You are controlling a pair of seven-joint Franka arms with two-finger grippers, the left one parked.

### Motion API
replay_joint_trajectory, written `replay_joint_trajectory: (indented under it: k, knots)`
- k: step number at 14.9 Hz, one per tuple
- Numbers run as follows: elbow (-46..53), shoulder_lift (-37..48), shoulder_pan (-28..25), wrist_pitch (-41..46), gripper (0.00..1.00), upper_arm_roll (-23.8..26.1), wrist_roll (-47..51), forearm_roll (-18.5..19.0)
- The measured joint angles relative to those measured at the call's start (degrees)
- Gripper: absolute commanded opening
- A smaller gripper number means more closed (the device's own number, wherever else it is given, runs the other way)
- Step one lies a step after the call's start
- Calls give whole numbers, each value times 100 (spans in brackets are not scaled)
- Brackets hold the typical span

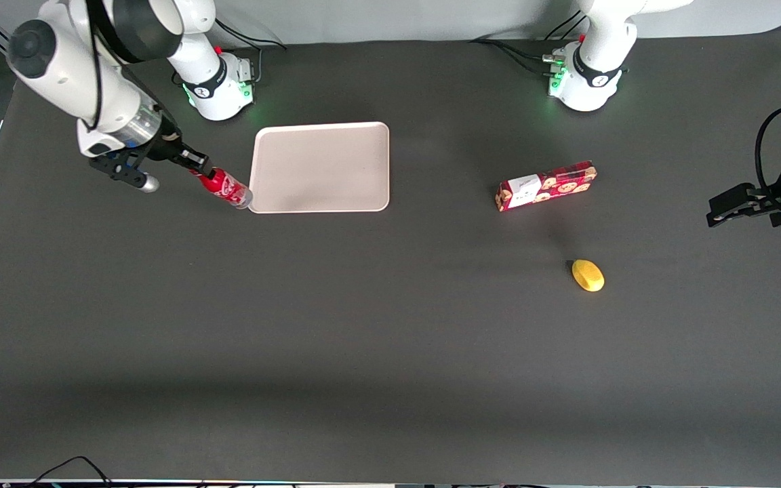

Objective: Place coke bottle on tray
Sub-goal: 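Lift the bottle and carry it toward the white tray, then lower the bottle onto the tray's corner and open the right gripper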

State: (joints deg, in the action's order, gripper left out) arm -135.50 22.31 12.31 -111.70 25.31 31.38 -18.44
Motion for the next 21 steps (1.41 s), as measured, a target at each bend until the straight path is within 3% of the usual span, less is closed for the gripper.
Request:
replay_joint_trajectory:
  k: [6,20,21]
  knots:
    - [-1600,735,9,-1298,0,725,4,-859]
    - [-2282,430,51,-2285,0,1436,639,-907]
    - [-2282,395,52,-2320,15,1441,651,-907]
